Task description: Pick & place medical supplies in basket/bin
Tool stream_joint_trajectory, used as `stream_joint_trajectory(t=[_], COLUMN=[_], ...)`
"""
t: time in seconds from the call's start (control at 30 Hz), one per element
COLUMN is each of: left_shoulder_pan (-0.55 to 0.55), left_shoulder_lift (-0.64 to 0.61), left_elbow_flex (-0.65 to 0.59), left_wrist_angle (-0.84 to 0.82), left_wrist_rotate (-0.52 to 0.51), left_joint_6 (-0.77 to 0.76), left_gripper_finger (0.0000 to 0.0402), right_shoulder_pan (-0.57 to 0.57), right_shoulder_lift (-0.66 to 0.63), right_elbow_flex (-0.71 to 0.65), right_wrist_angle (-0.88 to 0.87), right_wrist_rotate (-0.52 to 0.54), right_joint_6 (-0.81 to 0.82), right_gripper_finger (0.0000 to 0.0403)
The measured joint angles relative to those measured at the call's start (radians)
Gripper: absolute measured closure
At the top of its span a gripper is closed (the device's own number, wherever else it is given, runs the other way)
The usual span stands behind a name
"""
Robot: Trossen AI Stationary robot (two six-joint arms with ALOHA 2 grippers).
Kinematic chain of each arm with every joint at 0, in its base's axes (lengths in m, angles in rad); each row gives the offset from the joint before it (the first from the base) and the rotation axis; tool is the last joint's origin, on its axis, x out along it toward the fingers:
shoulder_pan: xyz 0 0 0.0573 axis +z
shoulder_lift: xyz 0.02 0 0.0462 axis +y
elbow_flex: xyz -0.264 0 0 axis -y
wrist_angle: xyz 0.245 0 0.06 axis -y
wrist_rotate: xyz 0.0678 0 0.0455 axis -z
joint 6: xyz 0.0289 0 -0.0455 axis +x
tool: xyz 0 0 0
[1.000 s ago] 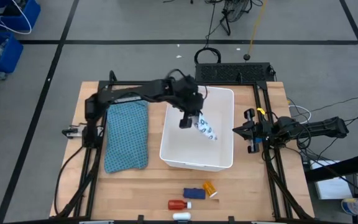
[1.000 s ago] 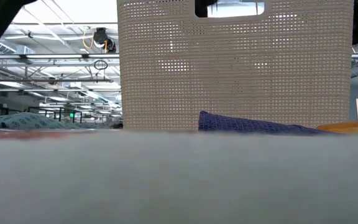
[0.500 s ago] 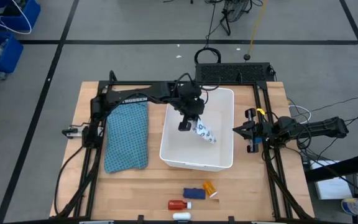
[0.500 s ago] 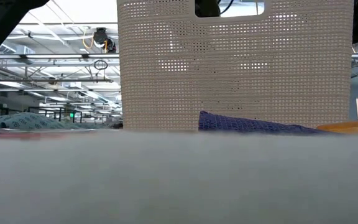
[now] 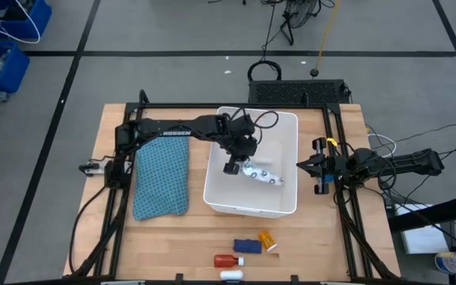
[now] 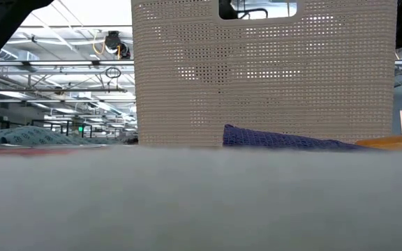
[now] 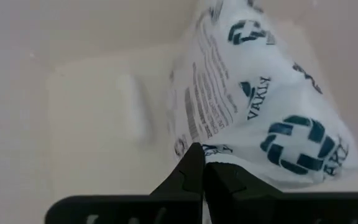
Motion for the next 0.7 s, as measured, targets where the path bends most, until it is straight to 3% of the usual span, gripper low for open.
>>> stream_joint_trajectory(t=[0.43,0.7], left_shoulder_pan=[-0.01,-0.048], left_shoulder_lift=[0.001,-0.038], left_elbow_flex=[-0.069,-0.065], left_wrist_angle=[0.0,-0.001], left_wrist_rotate=[0.011,-0.012], left_joint_6=[0.017,-0.021], left_gripper_finger=[0.0392,0.0293], right_shoulder_pan=[0.0,-0.001], right_shoulder_lift=[0.0,0.0], right_elbow_flex=[0.0,0.0], right_wrist_angle=[0.0,-0.003], right_wrist_rotate=[0.015,0.047], right_joint_6=[-0.021,-0.017], right_gripper_finger=[0.0403,0.0403])
